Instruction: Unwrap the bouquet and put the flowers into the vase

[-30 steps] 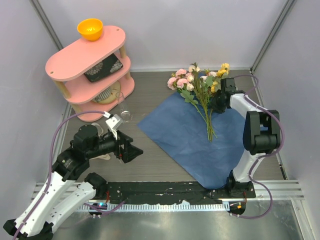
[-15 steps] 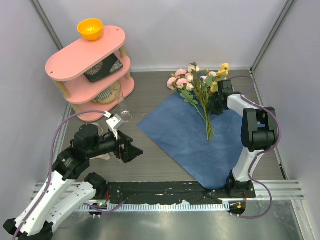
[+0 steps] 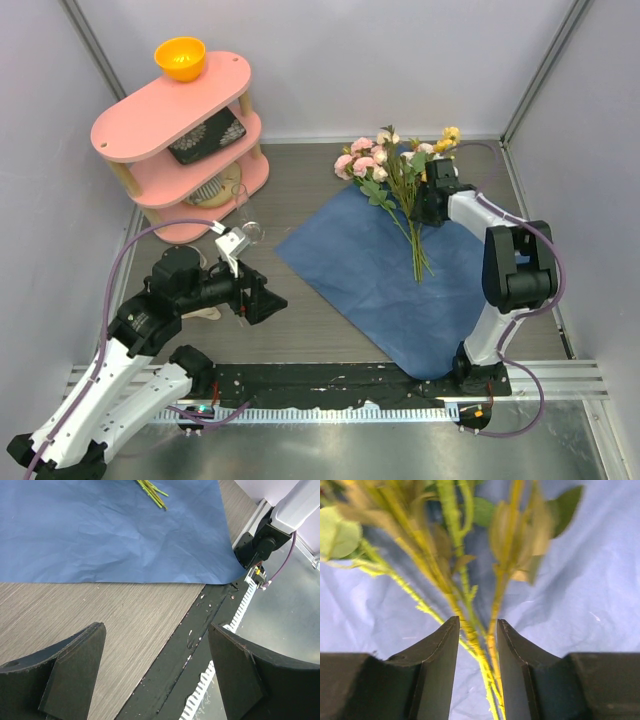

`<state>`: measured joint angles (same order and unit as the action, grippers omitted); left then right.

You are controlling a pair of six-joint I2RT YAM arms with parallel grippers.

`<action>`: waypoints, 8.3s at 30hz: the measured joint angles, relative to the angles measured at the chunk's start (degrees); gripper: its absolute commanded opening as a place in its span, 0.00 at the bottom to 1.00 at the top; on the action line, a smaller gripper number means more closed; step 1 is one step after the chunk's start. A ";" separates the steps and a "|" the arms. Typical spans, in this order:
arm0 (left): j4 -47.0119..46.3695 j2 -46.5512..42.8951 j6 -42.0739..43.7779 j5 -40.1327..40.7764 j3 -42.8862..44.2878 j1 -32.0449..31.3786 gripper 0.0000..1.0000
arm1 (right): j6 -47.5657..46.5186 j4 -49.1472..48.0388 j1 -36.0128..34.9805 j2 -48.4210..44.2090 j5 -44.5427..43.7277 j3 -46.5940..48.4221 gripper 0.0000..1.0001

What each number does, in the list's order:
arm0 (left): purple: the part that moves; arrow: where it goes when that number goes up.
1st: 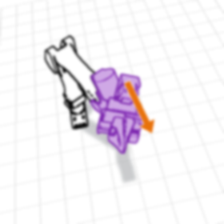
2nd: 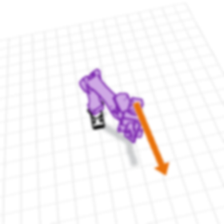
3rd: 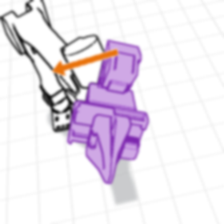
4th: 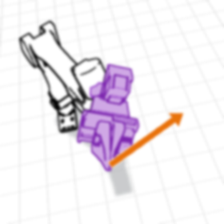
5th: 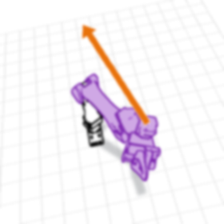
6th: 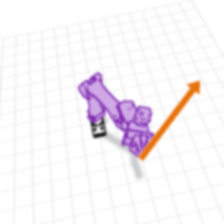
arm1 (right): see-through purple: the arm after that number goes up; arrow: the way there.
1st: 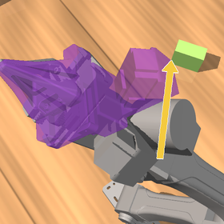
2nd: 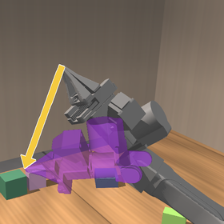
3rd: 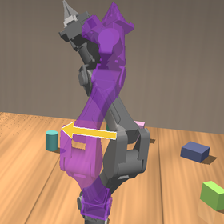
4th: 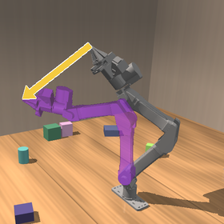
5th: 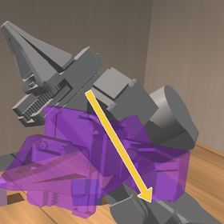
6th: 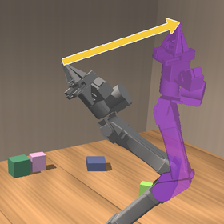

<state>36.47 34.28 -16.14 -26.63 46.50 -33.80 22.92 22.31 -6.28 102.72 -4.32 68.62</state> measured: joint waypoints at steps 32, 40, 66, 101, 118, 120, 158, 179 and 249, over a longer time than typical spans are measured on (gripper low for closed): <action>-0.22 -0.87 -2.14 -0.42 0.00 0.00 0.87 | -24.33 -3.23 -5.51 7.34 17.38 6.78 0.01; -0.28 -1.03 -2.95 -0.68 0.00 0.00 0.87 | -12.81 -19.54 9.20 4.68 47.82 0.61 0.01; -17.73 9.01 -16.46 2.03 3.85 -0.04 1.00 | -13.55 -11.61 -20.00 -18.69 -0.68 -8.15 0.01; -25.42 49.11 -24.65 11.19 33.31 -6.27 0.51 | -13.46 -20.02 -26.62 -45.40 19.63 -20.65 0.01; -20.72 49.83 -14.69 15.69 35.26 -8.07 0.11 | -16.83 -13.97 -35.12 -46.84 4.52 -19.61 0.75; -19.23 49.22 -11.02 18.03 36.28 -8.09 0.09 | -16.41 -12.92 -35.12 -48.11 1.53 -19.06 0.78; -12.48 41.86 13.44 41.29 52.72 11.87 0.00 | -13.99 -9.16 -35.12 -53.94 -9.55 -18.12 0.81; -26.18 36.06 11.04 45.24 30.01 12.09 0.09 | -13.99 -8.83 -35.12 -52.72 -9.46 -18.12 0.81; -13.97 7.82 -9.03 -2.62 3.30 9.79 0.93 | -11.13 7.28 -9.14 6.75 -14.91 7.96 0.47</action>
<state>22.50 42.11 -25.17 -29.26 49.80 -24.01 11.79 29.58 -15.42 109.47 -19.22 76.58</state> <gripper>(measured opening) 0.927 0.408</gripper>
